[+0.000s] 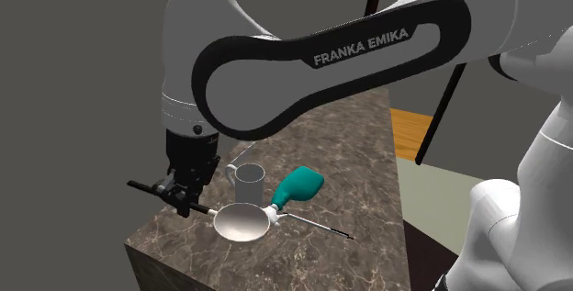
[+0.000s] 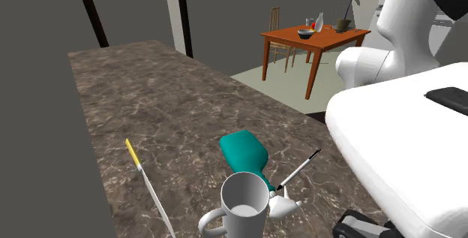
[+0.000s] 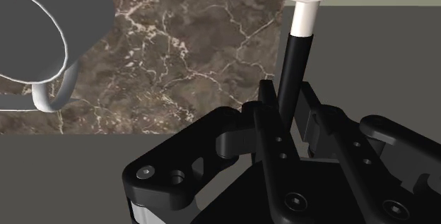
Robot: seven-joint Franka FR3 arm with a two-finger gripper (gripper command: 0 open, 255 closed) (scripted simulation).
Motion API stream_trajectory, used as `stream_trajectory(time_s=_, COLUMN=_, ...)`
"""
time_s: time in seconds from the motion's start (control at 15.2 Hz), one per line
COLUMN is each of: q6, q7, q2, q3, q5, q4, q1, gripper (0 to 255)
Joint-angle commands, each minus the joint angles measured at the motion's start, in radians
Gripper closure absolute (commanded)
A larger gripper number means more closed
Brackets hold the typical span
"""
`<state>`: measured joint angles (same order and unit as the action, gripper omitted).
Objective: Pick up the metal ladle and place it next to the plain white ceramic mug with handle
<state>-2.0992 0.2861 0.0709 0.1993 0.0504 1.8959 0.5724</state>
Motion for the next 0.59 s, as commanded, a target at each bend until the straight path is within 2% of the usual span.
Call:
stream_trajectory(time_s=0.0, q6=-0.025, q7=0.002, q2=0.009, q3=0.001, q5=-0.002, q4=0.016, q1=0.001, gripper=255)
stream_trajectory(time_s=0.53, q6=-0.127, q7=0.001, q2=0.042, q3=0.001, q5=-0.007, q4=0.084, q1=0.003, gripper=255)
